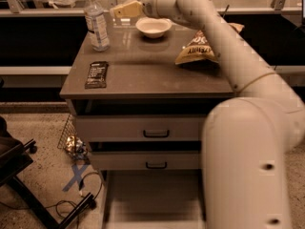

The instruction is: Place blue plastic bottle into bottom drawer

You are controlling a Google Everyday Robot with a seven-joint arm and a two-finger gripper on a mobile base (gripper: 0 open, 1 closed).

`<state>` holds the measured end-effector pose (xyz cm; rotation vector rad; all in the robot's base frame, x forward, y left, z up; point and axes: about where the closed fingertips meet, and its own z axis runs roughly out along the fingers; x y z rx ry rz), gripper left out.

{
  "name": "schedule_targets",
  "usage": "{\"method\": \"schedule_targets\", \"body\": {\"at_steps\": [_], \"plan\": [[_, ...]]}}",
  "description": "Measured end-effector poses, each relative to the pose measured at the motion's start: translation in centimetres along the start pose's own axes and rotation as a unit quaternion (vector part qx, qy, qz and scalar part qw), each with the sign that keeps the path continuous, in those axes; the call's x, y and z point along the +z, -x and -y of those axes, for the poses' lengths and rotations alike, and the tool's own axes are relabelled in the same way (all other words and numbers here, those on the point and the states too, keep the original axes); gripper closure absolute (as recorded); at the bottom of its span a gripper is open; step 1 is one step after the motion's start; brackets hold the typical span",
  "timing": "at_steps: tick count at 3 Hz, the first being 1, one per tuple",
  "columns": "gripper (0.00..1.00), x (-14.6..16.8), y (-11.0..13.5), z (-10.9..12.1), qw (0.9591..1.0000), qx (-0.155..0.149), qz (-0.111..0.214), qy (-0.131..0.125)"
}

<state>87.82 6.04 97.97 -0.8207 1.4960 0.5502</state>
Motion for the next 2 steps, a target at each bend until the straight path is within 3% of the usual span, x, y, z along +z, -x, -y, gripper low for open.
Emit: {"method": "schedule_targets", "body": {"at_steps": [2], "plan": [[0.0,7.8,1.9,-4.2,0.9978,0.007,0.025,0.061]]}}
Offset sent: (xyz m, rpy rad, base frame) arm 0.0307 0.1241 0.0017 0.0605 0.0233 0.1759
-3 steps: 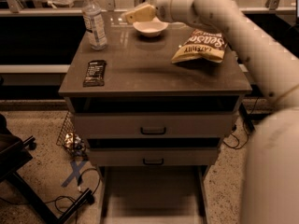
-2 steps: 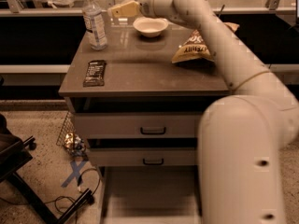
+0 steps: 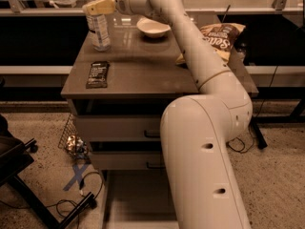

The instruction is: Place blue plastic bottle into bottom drawer

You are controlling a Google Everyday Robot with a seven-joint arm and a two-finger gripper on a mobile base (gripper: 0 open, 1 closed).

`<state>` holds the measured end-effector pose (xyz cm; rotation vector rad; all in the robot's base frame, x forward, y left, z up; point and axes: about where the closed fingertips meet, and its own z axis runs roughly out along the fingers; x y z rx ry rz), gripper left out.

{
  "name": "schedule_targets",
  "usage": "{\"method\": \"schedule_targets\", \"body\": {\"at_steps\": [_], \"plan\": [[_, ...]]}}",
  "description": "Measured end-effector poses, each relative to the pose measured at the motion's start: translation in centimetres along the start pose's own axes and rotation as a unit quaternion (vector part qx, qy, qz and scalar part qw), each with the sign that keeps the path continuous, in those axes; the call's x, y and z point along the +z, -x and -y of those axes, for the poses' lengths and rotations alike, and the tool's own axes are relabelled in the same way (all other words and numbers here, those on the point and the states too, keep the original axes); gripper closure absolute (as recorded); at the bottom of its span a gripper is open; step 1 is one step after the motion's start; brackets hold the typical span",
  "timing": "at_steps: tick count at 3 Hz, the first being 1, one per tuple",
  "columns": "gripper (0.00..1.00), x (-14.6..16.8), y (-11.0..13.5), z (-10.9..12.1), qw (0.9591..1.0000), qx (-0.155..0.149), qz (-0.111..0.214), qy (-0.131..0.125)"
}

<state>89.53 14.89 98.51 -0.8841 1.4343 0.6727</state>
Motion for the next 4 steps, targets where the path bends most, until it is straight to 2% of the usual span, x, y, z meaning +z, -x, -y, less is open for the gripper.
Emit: {"method": "schedule_targets", "body": {"at_steps": [1,2,3,4], "plan": [[0.0,1.6,-1.8,-1.0,0.9996,0.02,-0.02,0.003],[0.0,2.6,-3.2,-2.3,0.9983,0.053,-0.024,0.003],[0.15,3.9,-4.3,-4.4,0.9969,0.077,-0.015,0.004],[0.39,4.6,-4.8,-6.1,0.9962,0.087,-0.005,-0.003]]}}
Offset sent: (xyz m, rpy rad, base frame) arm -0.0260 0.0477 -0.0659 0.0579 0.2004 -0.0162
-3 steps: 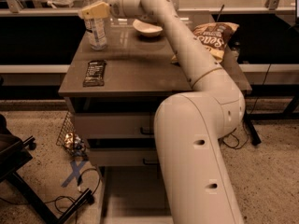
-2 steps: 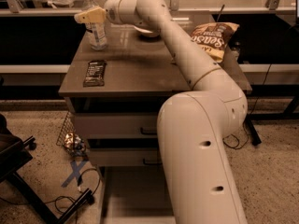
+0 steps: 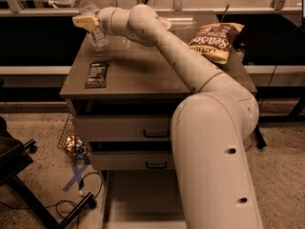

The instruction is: Place blue plastic bottle into bottom drawer

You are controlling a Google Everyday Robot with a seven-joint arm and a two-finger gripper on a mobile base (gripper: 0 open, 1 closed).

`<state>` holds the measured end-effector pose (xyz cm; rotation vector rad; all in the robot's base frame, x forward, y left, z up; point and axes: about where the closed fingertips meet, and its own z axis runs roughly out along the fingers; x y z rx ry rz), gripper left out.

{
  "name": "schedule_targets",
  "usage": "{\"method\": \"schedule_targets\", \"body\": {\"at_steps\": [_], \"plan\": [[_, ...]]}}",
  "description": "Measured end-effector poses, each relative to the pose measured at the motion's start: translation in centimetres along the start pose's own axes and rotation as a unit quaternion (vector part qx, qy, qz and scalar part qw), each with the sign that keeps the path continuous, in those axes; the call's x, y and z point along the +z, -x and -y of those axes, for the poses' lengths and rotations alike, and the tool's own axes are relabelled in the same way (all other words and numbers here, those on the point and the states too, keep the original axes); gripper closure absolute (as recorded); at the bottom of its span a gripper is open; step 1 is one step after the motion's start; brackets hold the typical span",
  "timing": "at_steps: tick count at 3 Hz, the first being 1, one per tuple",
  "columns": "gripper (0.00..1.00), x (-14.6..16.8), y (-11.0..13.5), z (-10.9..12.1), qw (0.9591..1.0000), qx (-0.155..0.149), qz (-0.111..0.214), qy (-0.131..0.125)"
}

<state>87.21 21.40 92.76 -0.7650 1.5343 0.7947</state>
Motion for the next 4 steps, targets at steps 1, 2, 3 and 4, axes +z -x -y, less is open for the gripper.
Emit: {"method": "schedule_targets", "body": {"at_steps": [1,2,3,4], "plan": [[0.62,0.4,-0.4,-0.4,1.0,0.003,-0.001,0.001],[0.85,0.6,-0.5,-0.7,1.0,0.003,-0.001,0.003],[1.0,0.8,-0.6,-0.9,1.0,0.003,-0.002,0.005],[1.0,0.6,0.6,-0.8,1.0,-0.003,0.002,0.005]]}}
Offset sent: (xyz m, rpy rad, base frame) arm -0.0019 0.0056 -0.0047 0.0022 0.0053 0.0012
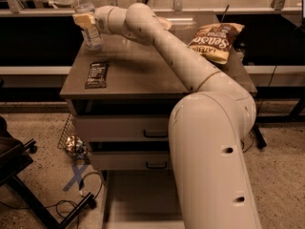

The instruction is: Place blue plastic bottle into bottom drawer

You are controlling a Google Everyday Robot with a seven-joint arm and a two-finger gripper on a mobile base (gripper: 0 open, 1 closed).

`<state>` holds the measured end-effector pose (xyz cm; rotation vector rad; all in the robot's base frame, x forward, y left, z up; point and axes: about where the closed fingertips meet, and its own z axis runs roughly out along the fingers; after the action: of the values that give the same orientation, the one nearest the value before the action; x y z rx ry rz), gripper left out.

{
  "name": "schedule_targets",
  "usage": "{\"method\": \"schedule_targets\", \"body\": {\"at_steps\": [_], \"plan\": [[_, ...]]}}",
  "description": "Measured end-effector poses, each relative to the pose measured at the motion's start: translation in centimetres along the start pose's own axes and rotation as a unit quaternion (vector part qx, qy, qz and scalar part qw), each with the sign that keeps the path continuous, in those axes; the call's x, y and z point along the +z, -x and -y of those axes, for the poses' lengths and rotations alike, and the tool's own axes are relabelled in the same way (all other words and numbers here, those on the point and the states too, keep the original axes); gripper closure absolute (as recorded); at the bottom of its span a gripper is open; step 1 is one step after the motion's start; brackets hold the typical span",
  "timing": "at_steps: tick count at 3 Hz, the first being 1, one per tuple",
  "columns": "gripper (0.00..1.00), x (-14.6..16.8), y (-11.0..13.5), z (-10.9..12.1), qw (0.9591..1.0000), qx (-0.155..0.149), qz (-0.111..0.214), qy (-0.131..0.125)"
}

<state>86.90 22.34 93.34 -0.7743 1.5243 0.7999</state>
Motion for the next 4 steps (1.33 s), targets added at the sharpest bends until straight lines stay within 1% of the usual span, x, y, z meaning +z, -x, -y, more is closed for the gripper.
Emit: {"method": "schedule_targets", "body": {"at_steps": [1,2,3,4], "plan": [[1.0,-3.1,3.0,-0.3,0.9997,-0.019,0.017,-0.005],[1.0,-8.4,7.4,-1.7,0.9979,-0.039,0.049,-0.016],[1.0,-14.9,11.5,-5.9,0.9941,-0.06,0.084,-0.033],[1.0,-19.4,12.6,-11.2,0.9918,-0.074,0.096,-0.042]]}}
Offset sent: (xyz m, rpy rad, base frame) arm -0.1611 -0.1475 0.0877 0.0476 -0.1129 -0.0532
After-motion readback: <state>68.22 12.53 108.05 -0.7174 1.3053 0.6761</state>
